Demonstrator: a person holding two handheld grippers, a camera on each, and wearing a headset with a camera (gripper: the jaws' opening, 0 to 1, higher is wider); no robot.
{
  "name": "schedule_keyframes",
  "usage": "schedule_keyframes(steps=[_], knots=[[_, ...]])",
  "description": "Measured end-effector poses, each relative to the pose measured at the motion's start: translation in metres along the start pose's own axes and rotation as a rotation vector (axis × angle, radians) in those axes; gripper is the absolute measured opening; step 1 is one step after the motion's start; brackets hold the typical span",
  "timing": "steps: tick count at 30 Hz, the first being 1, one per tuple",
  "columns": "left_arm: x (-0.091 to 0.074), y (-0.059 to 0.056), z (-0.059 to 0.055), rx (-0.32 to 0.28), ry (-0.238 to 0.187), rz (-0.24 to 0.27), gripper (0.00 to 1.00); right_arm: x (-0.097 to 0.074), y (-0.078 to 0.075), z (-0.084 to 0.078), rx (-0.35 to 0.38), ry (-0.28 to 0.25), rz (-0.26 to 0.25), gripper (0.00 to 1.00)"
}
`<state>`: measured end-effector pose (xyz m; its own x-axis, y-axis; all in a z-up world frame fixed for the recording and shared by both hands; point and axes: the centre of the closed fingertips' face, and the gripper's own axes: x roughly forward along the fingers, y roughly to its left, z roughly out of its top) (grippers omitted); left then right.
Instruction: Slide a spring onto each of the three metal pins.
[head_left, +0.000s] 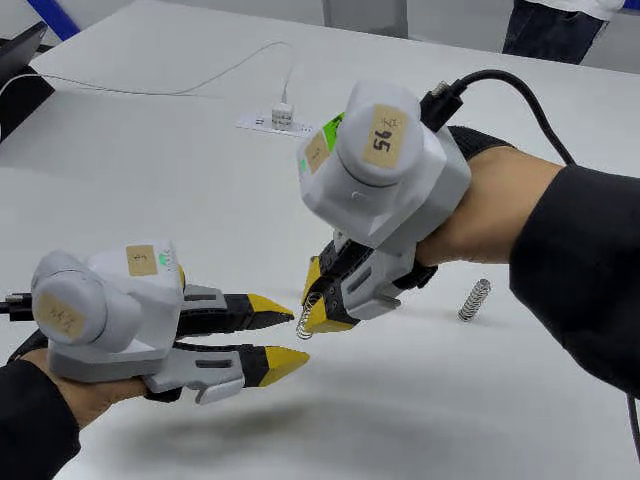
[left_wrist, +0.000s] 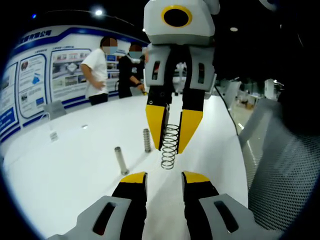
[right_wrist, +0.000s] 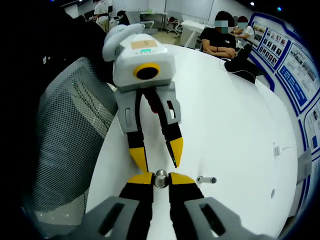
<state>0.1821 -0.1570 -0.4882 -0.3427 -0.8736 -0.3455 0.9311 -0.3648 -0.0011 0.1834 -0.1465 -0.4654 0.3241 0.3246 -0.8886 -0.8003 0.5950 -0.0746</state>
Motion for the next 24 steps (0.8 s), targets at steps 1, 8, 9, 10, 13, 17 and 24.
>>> schedule_keyframes(steps=[1, 8, 9, 10, 13, 17, 24], knots=[[0.0, 0.0, 0.0, -0.002, 0.001, 0.002, 0.29, -0.001, -0.001, -0.001, 0.002, 0.001, -0.002, 0.12], [-0.002, 0.002, -0.003, -0.01, 0.007, 0.013, 0.34, -0.004, -0.003, -0.004, 0.009, 0.007, -0.009, 0.12], [-0.002, 0.003, -0.004, -0.011, 0.009, 0.016, 0.34, -0.005, -0.004, -0.005, 0.011, 0.009, -0.012, 0.12], [-0.003, 0.003, -0.005, -0.012, 0.011, 0.017, 0.35, -0.006, -0.005, -0.005, 0.012, 0.01, -0.015, 0.12], [-0.004, 0.004, -0.006, -0.015, 0.012, 0.02, 0.36, -0.01, -0.009, -0.007, 0.017, 0.013, -0.023, 0.12], [-0.005, 0.006, -0.008, -0.021, 0.017, 0.024, 0.39, -0.016, -0.016, -0.009, 0.025, 0.012, -0.039, 0.12], [-0.004, 0.006, -0.008, -0.022, 0.016, 0.025, 0.41, -0.023, -0.023, -0.011, 0.035, 0.018, -0.056, 0.12]])
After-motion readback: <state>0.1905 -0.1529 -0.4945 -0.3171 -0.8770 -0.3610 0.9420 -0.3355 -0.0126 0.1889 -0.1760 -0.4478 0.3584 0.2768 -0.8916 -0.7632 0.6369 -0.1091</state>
